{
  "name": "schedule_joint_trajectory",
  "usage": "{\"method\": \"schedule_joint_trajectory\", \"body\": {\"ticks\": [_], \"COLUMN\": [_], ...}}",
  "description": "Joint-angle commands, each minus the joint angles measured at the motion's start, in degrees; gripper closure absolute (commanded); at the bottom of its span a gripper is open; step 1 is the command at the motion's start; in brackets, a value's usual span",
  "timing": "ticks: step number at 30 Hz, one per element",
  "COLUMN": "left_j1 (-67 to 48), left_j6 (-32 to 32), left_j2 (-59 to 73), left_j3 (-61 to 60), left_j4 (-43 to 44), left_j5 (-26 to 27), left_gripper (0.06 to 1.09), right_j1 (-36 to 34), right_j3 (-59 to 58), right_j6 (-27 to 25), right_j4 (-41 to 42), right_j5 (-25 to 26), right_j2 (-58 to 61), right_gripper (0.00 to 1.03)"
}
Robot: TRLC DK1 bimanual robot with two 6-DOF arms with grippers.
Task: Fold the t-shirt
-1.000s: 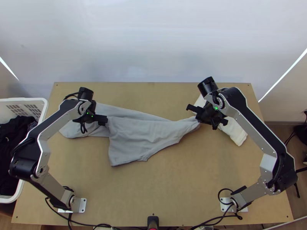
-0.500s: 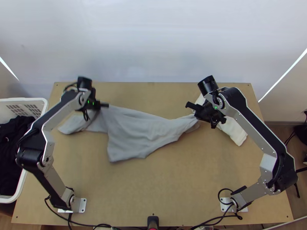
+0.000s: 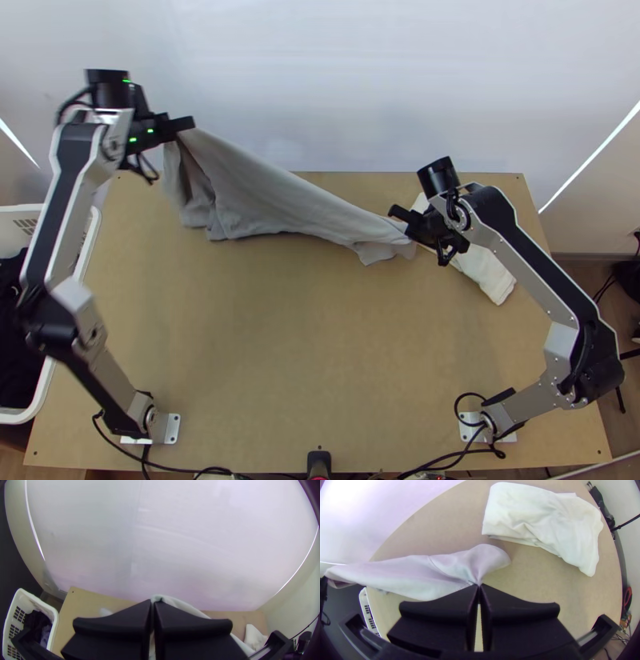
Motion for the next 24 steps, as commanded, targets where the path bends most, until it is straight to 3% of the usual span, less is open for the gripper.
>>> {"method": "schedule_joint_trajectory", "body": {"ticks": [1, 5, 10, 15, 22, 23, 24], "left_j1": [0.15, -0.03, -1.34, -3.19, -13.74, -13.74, -13.83], "left_j6": [-0.70, 0.79, -2.37, -2.81, 0.35, 0.53, 0.97], "left_j2": [-15.25, -27.99, -42.58, -55.94, -60.69, -59.98, -59.46], "left_j3": [-10.08, -22.39, -29.95, -42.52, -63.70, -65.10, -65.63], "left_j4": [-7.47, -5.97, -4.66, -5.10, -12.13, -12.30, -13.44], "left_j5": [5.05, 11.65, 17.71, 27.29, 27.47, 27.03, 27.11], "left_gripper": [1.05, 1.05, 1.05, 1.05, 1.05, 0.98, 0.75], "right_j1": [-0.48, -1.01, -2.68, -3.91, -3.56, -3.64, -3.64], "right_j3": [-3.23, -5.43, -9.21, -11.23, -10.00, -9.83, -9.65], "right_j6": [0.02, 0.02, 0.02, 0.11, 0.11, 0.11, 0.11], "right_j4": [2.98, 5.27, 7.82, 8.61, 9.05, 9.05, 9.05], "right_j5": [0.00, 0.00, 0.00, 0.00, 0.00, 0.00, 0.00], "right_j2": [-0.52, -0.52, -0.17, 0.09, 0.09, 0.01, -0.08], "right_gripper": [1.00, 1.00, 1.00, 1.00, 1.00, 1.00, 1.00]}}
